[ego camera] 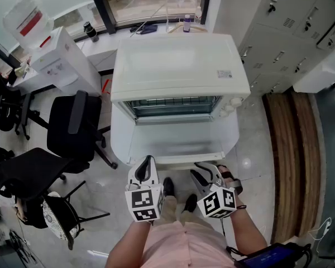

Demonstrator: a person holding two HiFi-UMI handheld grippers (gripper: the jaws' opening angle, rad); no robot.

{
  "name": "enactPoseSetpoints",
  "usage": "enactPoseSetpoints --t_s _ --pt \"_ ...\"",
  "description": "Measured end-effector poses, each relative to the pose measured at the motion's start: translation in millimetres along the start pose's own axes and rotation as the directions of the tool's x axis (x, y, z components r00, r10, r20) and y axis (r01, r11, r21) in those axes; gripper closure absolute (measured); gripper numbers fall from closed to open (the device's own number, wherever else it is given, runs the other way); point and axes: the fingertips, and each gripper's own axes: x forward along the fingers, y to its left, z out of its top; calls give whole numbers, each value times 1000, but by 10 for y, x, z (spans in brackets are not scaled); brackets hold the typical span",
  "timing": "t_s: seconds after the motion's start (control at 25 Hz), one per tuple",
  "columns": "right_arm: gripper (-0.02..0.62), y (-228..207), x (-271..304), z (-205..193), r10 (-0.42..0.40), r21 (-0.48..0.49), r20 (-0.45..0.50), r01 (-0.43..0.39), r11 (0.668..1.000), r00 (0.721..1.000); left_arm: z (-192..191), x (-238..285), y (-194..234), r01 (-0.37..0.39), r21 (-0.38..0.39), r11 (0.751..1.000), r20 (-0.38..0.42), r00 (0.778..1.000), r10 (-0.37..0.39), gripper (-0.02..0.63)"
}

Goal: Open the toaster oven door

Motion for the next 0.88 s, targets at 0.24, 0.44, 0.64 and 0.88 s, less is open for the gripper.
enactPoseSetpoints --t_s 0.24,0.44,0.64,0.88 --pt "540 -172 -261 119 -34 226 86 14 974 996 -136 31 16 -2 0 1000 -31 1000 2 592" --pt "594 -585 -370 43 -172 492 81 110 864 982 -187 27 32 -11 12 1000 -44 999 11 592" --pt "594 -618 -293 -113 -200 519 21 160 839 980 -171 33 44 -11 29 1000 -39 999 12 592" --pt "594 -554 -226 -176 -184 527 3 155 836 983 -297 52 34 8 30 1000 -52 999 -6 592"
